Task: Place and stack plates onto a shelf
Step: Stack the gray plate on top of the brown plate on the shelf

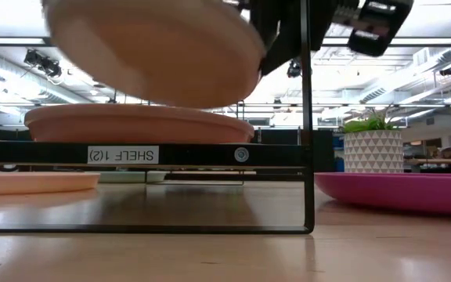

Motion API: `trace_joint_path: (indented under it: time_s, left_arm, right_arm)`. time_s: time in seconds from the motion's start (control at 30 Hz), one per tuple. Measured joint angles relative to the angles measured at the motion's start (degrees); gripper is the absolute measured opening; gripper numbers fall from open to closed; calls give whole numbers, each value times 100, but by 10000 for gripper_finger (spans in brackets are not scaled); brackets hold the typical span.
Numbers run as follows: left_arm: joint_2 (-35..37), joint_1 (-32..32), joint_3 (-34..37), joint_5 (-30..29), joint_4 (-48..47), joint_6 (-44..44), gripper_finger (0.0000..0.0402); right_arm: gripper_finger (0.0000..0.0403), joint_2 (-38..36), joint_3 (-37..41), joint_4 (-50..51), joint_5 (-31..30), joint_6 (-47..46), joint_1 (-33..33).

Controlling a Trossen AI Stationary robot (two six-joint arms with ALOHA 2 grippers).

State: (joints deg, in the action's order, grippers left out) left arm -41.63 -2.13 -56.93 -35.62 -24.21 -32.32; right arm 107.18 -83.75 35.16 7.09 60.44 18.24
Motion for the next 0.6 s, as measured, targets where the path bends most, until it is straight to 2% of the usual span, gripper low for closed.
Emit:
trace_joint_path:
  time_s: [0.33, 0.6]
  left_arm:
    - [0, 2, 0, 733, -12, 84, 121]
    - [0, 2, 0, 855, -12, 210, 121]
  right_arm:
    - [37, 437, -96, -56, -104, -351, -17]
    - [51, 401, -98, -261, -100, -848, -118]
